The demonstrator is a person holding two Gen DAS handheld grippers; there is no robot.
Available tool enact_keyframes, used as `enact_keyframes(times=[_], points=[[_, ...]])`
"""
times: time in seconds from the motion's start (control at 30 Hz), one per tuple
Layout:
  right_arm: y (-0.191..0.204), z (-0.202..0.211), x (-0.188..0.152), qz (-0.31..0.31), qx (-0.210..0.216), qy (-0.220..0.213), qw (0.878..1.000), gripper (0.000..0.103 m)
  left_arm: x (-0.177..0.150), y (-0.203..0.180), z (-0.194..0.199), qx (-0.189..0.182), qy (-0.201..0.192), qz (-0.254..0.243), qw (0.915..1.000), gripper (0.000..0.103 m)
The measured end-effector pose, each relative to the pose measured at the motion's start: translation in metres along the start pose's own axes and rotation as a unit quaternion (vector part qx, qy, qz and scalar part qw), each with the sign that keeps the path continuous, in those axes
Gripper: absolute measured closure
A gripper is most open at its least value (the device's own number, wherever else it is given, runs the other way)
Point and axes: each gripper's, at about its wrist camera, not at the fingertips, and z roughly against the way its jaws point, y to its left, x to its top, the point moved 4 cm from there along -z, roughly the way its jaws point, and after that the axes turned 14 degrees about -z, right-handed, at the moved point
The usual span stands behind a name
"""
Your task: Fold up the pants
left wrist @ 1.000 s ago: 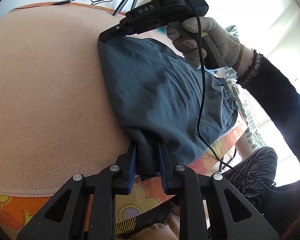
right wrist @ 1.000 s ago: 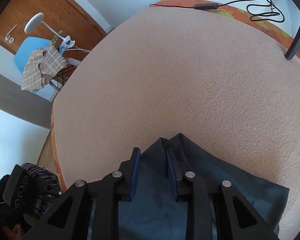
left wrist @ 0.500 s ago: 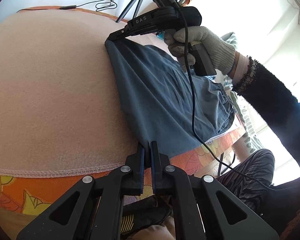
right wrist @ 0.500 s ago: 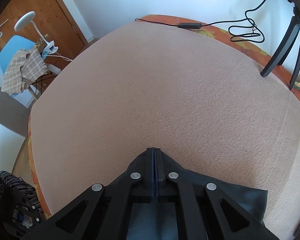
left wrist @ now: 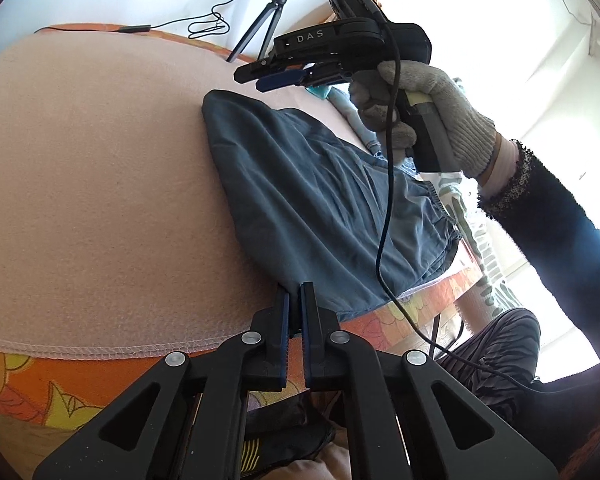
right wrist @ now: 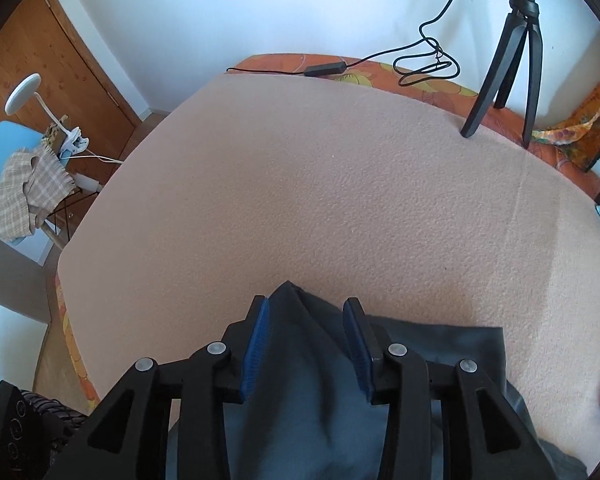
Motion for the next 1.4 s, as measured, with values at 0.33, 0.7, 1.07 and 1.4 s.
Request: enact_keyframes(times=[0.33,0.7,1.07,1.4], points=[[0.04,-0.023,-0.062,-0.027,-0.015,0.109,0.994,0.042,0.01,-0.016,0.0,-0.01,-0.017,-0.02,0.9996,0.1],[0.052,-0.049,-0.082,-0.01,-0.101,0.128,0.987,0.056,0.022,-0.034,-0.013,-0.008,-0.01,-0.064,0.9978,0.1],[0.014,0.005,-0.102,-0.066,0.021,0.021,0.997,0.101,0.03,-0.022,0.017,-0.032,-0.015,-0.033,0.9988,0.087],[-0.047,0.063,-0.118,-0.157,0.124,-0.064,0.978,0.102,0.054,0.013,0.011,0.037,-0.004,-0.011,0.9993,0.08]])
